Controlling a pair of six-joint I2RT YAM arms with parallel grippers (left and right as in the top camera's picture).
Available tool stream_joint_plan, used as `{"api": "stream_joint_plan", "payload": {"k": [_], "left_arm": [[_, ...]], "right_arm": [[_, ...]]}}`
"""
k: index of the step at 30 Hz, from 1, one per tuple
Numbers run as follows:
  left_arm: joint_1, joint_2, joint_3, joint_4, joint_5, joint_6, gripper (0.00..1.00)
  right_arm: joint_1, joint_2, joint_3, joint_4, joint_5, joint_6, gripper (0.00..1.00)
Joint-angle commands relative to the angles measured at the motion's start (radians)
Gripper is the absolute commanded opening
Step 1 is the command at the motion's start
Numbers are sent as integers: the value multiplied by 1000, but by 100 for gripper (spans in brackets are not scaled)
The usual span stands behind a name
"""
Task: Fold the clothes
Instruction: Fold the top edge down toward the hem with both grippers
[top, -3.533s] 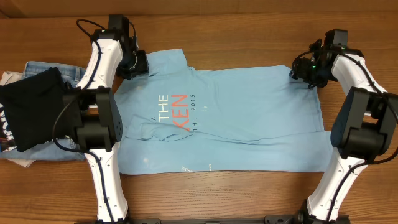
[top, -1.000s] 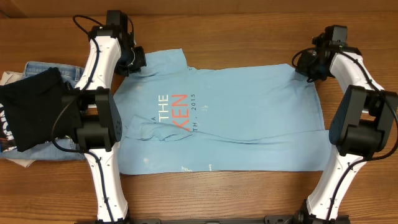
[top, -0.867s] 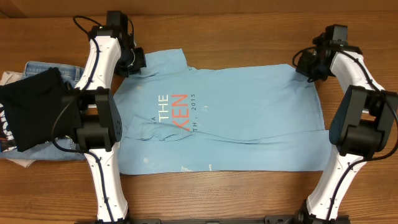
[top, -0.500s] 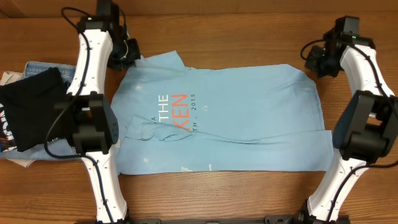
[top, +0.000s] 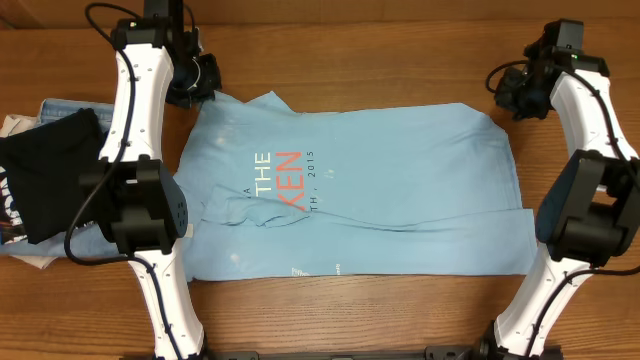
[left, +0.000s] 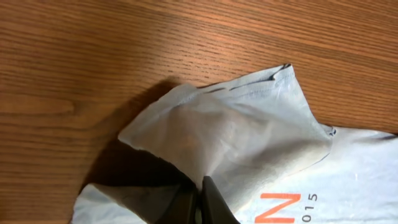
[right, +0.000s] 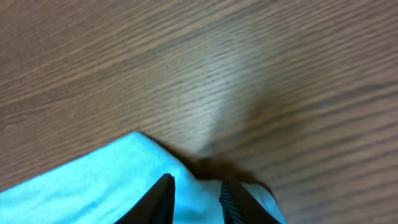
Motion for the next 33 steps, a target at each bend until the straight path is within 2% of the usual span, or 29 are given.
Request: {"api": "stream_joint_plan", "payload": {"k": [1,14,17,27,33], "left_arm": [[4,-27,16,6,8,23,4],[4,-27,16,7,8,23,4],[4,-27,16,7,8,23,4],[4,-27,16,0,4,23,4],[5,-27,16,1,4,23,4]], "right_arm": [[16,61,26,12,-24,0,29],[29,126,25,48,-39,-3,28],[29,126,25,47,-39,-3,4],[29,126,26,34,-39,-2,4],[10,68,29,40,-12,61,4]]}}
